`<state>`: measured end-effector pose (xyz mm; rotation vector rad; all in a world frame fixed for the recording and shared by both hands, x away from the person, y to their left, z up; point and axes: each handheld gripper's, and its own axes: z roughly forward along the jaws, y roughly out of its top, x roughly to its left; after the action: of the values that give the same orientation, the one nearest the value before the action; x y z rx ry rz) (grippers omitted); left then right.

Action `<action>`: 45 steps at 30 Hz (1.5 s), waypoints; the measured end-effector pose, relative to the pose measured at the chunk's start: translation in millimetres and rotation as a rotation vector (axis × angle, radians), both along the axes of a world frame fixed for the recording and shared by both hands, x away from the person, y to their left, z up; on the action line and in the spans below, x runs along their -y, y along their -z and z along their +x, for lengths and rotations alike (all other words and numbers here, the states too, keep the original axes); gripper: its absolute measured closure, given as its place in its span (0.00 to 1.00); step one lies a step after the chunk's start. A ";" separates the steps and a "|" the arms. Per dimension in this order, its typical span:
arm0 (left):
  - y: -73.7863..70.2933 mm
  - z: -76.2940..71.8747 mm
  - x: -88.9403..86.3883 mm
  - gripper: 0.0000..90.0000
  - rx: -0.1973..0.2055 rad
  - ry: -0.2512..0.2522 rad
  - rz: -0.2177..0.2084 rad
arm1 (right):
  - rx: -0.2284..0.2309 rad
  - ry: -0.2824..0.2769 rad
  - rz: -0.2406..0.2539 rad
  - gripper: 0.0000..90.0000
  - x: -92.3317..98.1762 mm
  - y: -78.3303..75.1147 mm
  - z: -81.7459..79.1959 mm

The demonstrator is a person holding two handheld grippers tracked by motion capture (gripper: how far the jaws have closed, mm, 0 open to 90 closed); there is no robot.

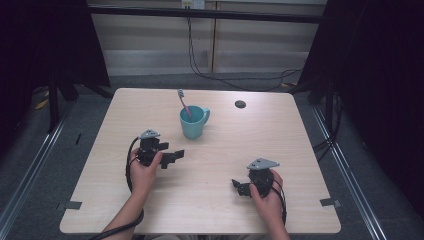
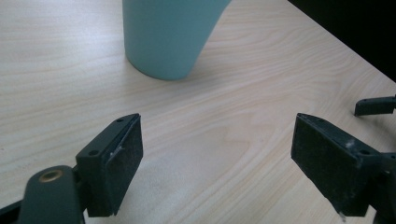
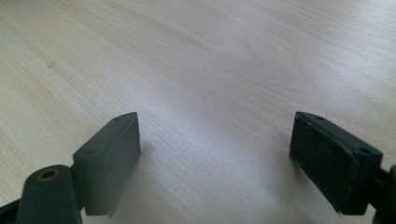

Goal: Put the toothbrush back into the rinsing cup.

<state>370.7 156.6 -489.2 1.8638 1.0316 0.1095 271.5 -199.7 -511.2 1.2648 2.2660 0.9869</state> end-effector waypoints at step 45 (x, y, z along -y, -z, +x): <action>20.8 -19.9 21.0 0.18 0.057 0.082 0.231 | 0.001 -0.001 0.000 0.18 0.0 0.1 0.0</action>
<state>350.8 135.6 -510.1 2.0963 0.9338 0.2411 271.5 -199.7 -511.3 1.2633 2.2656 0.9873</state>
